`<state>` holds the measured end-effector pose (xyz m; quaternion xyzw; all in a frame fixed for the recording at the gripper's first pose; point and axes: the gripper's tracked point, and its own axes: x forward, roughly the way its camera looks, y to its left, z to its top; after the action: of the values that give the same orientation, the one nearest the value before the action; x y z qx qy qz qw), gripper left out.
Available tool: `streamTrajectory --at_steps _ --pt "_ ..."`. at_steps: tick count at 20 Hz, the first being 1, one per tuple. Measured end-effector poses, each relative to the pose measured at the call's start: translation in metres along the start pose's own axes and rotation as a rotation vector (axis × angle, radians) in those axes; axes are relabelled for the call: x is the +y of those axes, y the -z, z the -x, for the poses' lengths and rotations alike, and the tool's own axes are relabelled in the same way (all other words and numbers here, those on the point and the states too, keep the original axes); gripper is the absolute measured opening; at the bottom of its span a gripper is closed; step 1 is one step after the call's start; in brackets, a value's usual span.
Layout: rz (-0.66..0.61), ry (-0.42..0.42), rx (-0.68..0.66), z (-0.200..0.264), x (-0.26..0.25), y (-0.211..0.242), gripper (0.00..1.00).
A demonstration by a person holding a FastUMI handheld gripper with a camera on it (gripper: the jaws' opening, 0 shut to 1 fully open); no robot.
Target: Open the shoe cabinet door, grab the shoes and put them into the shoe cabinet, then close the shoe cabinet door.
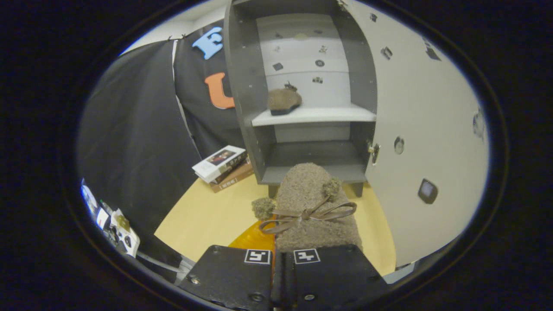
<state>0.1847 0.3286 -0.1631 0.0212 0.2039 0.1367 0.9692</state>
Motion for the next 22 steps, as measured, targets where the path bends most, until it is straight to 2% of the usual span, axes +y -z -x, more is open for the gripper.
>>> streamTrajectory --at_steps 5,10,14,17,22 --pt "0.029 0.053 -0.140 0.029 -0.017 -0.082 0.07" --pt "0.039 0.092 -0.221 0.014 -0.033 -0.153 0.07" --pt "0.076 0.092 -0.280 -0.021 -0.034 -0.214 0.07" --pt "0.112 0.092 -0.300 -0.064 -0.028 -0.254 0.07" --pt "0.212 0.115 -0.276 -0.151 -0.023 -0.279 0.07"
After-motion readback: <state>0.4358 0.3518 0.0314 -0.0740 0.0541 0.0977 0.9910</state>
